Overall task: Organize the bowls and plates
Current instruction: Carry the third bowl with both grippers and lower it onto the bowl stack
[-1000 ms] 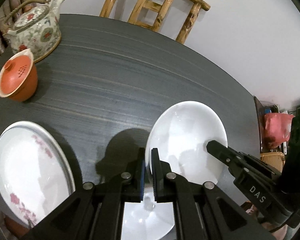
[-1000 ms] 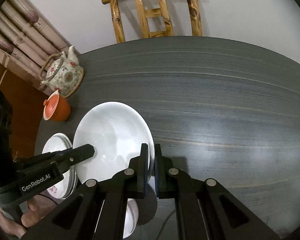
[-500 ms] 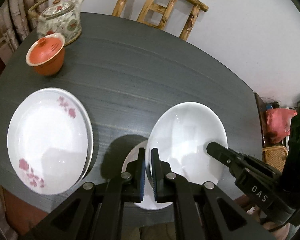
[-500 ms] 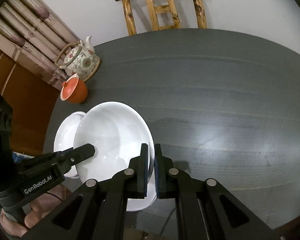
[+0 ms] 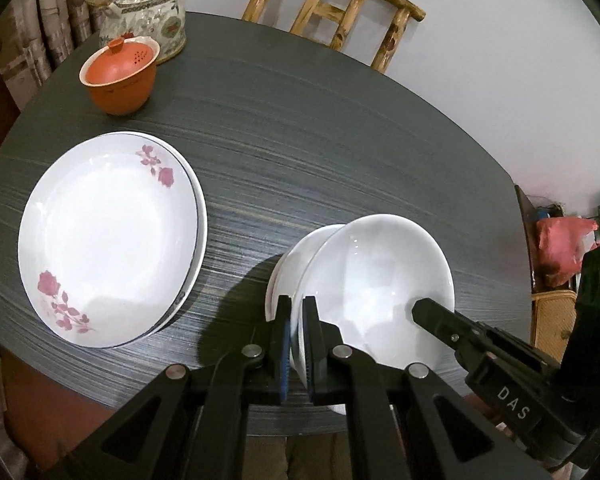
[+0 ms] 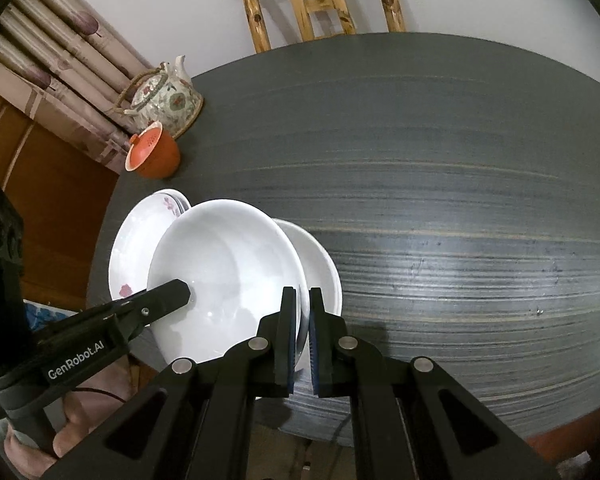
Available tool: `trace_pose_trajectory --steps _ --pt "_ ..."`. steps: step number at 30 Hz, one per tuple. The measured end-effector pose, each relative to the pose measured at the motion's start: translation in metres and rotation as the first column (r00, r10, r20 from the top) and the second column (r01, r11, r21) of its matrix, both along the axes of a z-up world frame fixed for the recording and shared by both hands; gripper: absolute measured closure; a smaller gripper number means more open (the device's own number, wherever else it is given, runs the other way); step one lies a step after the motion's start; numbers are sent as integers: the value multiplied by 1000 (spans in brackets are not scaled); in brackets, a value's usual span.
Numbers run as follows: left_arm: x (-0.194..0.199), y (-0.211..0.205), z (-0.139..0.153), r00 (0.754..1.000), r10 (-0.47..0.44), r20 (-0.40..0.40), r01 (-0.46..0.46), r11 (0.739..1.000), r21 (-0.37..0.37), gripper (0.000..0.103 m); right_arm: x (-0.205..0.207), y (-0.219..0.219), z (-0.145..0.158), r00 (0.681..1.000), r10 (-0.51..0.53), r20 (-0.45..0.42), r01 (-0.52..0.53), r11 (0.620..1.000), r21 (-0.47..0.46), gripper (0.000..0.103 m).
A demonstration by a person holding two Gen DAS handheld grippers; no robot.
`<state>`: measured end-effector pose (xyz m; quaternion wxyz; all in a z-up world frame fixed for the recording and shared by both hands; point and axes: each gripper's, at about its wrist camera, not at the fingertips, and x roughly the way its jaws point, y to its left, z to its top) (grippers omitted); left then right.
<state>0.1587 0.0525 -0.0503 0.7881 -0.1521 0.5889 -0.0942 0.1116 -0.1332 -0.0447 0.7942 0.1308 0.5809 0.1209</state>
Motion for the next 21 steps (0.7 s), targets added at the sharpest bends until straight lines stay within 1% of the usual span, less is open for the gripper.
trace_pose_trajectory --steps 5,16,21 --pt "1 1 -5 1000 19 4 -19 1000 -7 98 0 0 -4 1000 6 -5 -6 1000 -12 96" --pt "-2 -5 -20 1000 15 -15 -15 1000 -4 98 5 6 -17 1000 -2 -14 1 999 -43 95" --pt "-1 -6 -22 1000 14 -16 -14 1000 2 98 7 5 -22 1000 -6 -20 5 999 -40 94"
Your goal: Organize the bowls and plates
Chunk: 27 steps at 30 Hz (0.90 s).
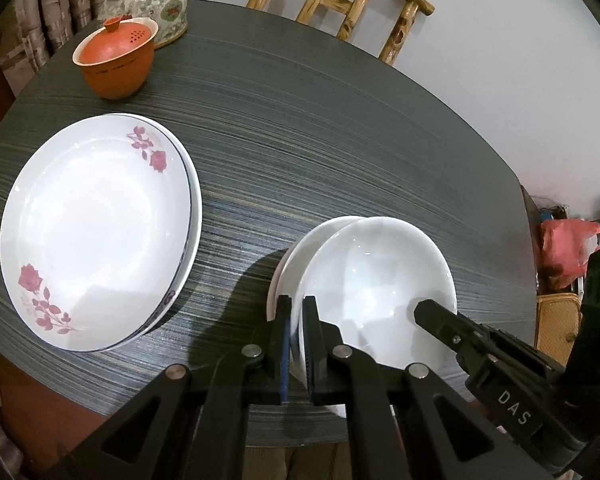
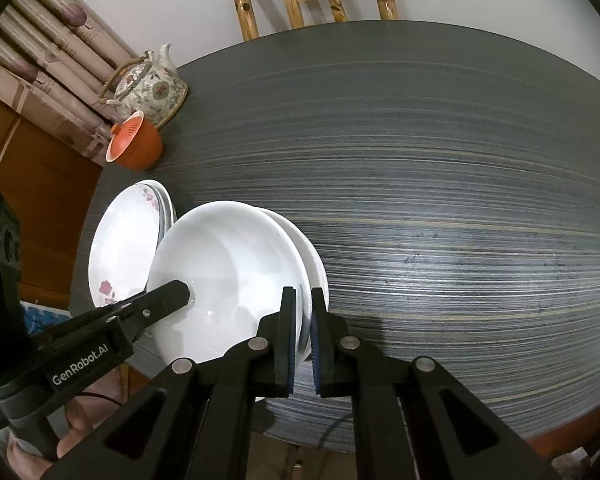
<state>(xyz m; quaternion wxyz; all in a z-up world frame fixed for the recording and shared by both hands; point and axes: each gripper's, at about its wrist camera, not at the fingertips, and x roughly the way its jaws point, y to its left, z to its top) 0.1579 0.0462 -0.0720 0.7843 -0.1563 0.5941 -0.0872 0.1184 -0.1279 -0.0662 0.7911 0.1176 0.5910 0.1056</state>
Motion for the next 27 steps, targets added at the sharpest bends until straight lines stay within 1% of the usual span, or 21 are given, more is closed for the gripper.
trace_pose_trajectory --steps 10,13,21,27 --pt "-2 -4 -1 1000 -10 4 10 1000 -1 98 -1 -5 -3 1000 -6 10 6 1000 5 93" --pt "-4 -9 2 1000 -26 18 25 999 22 98 -1 -6 -4 1000 -1 18 1 1000 -2 93" --pt "-4 -15 6 1000 -26 16 25 999 38 98 -3 -3 -5 1000 2 29 -2 1000 -12 90" --pt "-3 -20 12 999 -42 22 39 995 93 98 -2 -4 -6 1000 -11 20 11 1000 0 89"
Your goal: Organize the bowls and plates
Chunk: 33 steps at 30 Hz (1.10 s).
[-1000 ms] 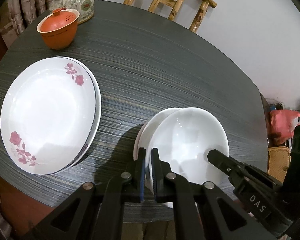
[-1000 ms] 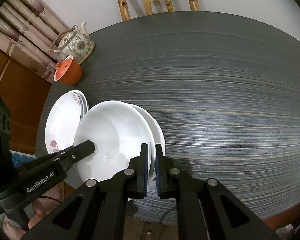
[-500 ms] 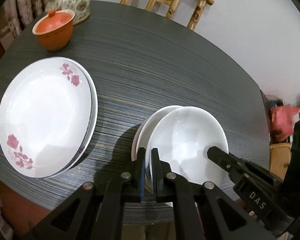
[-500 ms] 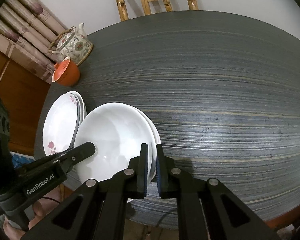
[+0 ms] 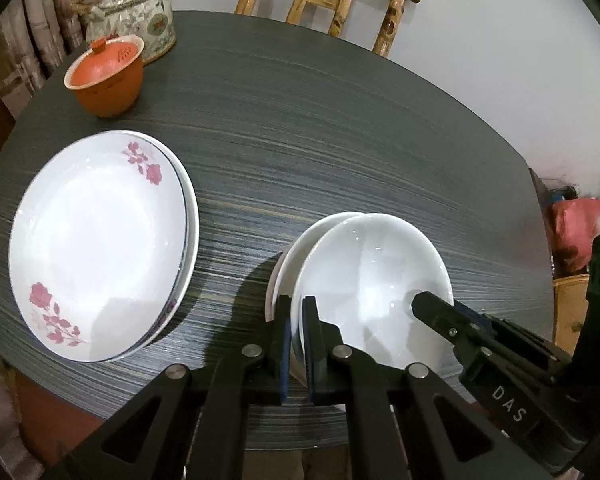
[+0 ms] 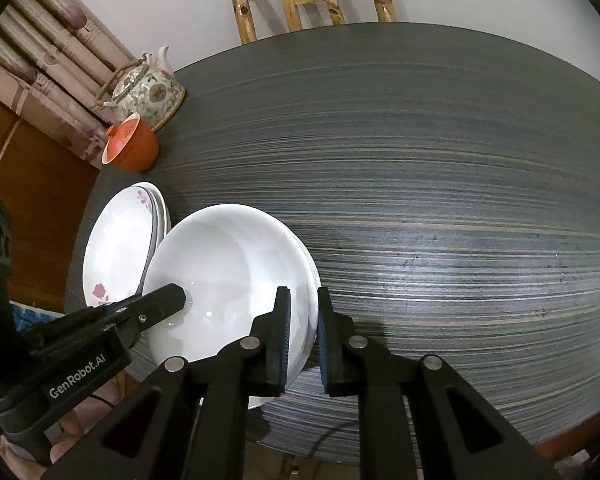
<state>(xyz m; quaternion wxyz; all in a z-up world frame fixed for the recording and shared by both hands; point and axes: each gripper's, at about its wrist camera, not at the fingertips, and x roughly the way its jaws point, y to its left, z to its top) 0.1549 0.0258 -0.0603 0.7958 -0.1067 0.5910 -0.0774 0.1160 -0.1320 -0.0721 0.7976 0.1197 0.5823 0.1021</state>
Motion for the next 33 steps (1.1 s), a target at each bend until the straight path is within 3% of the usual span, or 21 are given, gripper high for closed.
trace_pose_trajectory --steps 13,26,33 --pt "-2 -8 1 1000 -2 -1 2 1000 22 97 0 -4 -1 1000 -17 -11 18 1000 26 87" --pt "-3 -9 5 1000 -8 -19 9 1000 19 89 0 -3 -1 1000 -18 -9 18 1000 23 87" --pt "-3 -20 10 999 -37 -28 40 996 83 88 0 -3 -2 1000 -20 -16 21 1000 21 87"
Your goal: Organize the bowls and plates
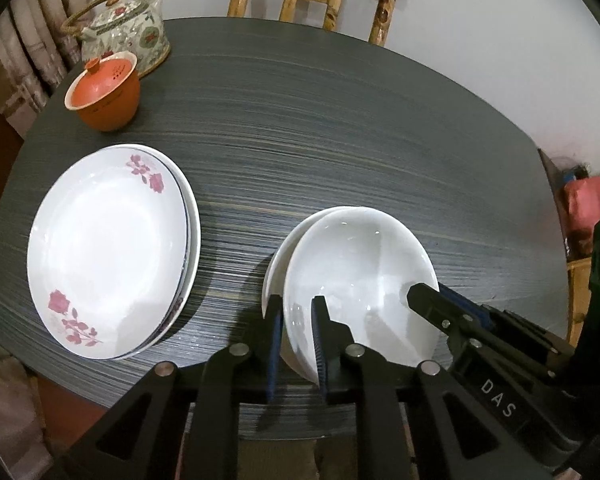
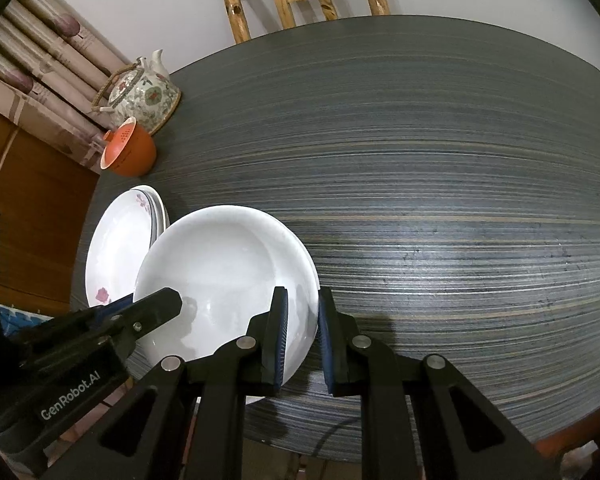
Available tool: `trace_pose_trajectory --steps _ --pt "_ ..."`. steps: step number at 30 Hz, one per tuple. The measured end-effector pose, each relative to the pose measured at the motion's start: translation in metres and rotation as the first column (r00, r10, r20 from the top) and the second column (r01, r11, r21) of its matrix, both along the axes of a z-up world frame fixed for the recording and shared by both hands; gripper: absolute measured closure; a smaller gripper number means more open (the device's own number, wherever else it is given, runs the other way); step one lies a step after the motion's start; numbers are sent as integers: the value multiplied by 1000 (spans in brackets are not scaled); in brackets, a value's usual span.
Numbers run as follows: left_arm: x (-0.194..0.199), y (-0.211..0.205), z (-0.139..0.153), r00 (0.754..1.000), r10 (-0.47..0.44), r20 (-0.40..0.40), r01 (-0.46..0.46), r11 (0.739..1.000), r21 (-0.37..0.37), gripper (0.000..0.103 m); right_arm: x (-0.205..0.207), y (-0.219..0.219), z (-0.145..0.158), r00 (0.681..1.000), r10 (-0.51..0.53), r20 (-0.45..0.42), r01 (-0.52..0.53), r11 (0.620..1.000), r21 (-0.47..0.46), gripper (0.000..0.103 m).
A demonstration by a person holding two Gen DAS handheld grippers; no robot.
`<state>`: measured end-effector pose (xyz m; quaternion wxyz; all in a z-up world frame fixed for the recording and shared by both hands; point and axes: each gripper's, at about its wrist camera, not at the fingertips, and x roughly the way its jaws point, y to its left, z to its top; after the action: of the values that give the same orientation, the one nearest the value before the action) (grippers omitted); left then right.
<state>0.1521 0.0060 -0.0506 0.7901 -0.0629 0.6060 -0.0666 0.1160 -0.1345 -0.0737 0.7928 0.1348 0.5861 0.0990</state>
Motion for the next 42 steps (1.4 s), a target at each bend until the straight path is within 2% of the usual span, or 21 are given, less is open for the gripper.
trace_pose_trajectory --steps 6,15,19,24,29,34,42 --pt "2 -8 6 1000 -16 -5 16 997 82 86 -1 -1 0 1000 0 1 0 1000 9 85" --pt "-4 -1 21 998 -19 62 14 997 78 85 -6 -5 3 1000 -1 8 1 1000 23 83" --pt "-5 6 17 996 4 90 -8 999 40 85 -6 -8 1 1000 -10 3 10 1000 28 82" --pt "-1 17 0 997 55 63 -53 998 -32 85 -8 -12 1 1000 -16 6 16 1000 19 81" --pt "2 26 -20 996 80 32 -77 992 -95 85 -8 -14 3 1000 -20 8 20 1000 14 76" --pt "0 25 -31 996 82 21 -79 992 -102 85 -8 -12 4 1000 -11 10 11 1000 1 76" --pt "1 23 -30 996 81 23 -78 991 -111 85 -7 -5 0 1000 17 16 -16 1000 -23 76"
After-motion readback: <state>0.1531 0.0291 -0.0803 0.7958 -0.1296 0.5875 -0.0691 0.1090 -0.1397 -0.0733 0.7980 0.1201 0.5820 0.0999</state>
